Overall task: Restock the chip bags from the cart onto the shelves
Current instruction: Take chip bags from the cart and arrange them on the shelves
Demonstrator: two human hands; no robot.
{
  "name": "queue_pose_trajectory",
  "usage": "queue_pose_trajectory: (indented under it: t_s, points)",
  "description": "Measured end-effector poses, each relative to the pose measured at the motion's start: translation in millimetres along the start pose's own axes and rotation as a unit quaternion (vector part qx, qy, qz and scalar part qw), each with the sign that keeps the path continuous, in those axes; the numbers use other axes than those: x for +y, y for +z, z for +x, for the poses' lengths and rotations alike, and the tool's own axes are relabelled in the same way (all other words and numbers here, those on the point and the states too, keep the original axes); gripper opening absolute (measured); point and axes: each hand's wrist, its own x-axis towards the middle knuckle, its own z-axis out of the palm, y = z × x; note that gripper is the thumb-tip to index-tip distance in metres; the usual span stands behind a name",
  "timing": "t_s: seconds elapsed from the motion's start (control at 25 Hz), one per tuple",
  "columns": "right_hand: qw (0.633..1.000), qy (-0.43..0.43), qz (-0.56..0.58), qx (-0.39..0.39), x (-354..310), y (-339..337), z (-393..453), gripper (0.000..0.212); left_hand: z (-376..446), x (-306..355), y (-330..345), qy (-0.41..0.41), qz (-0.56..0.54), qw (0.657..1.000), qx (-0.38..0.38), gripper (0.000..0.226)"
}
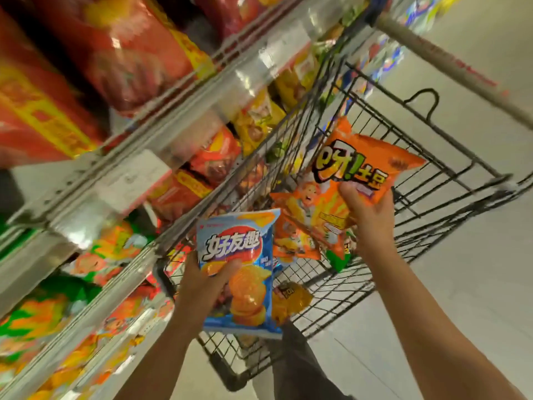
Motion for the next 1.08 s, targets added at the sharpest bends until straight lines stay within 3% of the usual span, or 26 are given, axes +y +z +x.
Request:
queue_pose_trajectory:
  t_s: [0.24, 0.48, 0.64, 0.84, 1.08]
  points:
    - [0.980, -0.116, -0.063, -0.147, -56, -23, -138, 0.052, -111, 0, -62, 0.094, -0.144, 0.983, 0.063, 0.051]
    - [0.938, -0.194, -0.051, -0.281, -135, 15, -282, 0.037, -253, -24, -176, 0.191, -0.161, 0.953, 0.173, 0.048]
    - [0.896, -0.252, -0.016, -0.366, -188, 70, -355, 0.048, -331, -15, -269, 0.278, -0.118, 0.893, 0.334, 0.049]
    - [0.819, -0.366, 0.007, -0.442, -263, 143, -444, 0.069, -425, 4, -368, 0.352, -0.138, 0.809, 0.451, 0.068]
    - [0.737, -0.468, 0.057, -0.484, -348, 201, -543, 0.062, -530, 27, -468, 0.368, -0.118, 0.715, 0.583, 0.073]
